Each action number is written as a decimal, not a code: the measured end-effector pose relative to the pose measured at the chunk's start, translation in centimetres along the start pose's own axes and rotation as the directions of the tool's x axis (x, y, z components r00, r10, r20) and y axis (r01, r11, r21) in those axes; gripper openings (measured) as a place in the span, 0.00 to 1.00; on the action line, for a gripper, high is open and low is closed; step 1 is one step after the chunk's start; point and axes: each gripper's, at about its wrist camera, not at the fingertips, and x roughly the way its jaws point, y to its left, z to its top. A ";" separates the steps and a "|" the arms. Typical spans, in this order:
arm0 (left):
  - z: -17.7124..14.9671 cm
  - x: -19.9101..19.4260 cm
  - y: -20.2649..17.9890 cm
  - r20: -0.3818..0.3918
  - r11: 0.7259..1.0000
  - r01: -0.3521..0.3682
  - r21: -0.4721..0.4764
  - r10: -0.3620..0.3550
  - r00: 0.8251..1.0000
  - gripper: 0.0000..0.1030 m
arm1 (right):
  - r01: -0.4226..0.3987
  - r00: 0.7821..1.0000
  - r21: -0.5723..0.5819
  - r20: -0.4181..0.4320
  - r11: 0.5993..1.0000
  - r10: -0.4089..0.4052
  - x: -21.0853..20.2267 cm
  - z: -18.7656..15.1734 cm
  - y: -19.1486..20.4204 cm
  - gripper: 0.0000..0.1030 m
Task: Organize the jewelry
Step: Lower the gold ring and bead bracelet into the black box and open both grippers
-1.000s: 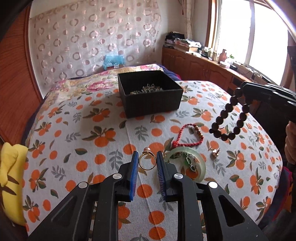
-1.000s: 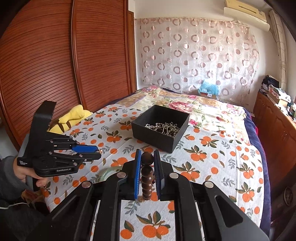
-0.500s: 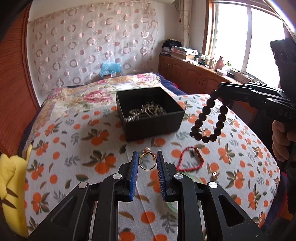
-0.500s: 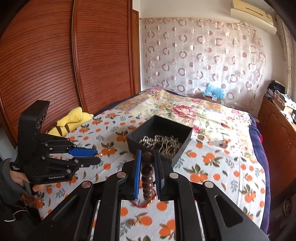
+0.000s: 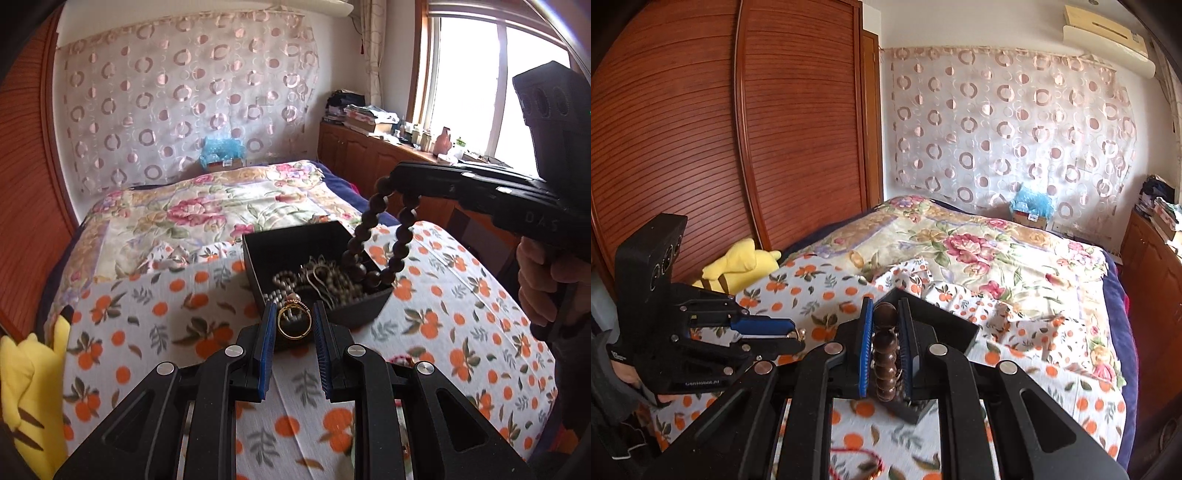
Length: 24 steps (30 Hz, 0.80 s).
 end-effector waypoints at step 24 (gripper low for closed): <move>4.6 8.9 1.5 -0.057 0.999 -0.009 0.038 0.011 0.998 0.18 | 0.049 0.988 0.089 -0.151 0.995 -0.035 4.8 -4.7 -4.6 0.30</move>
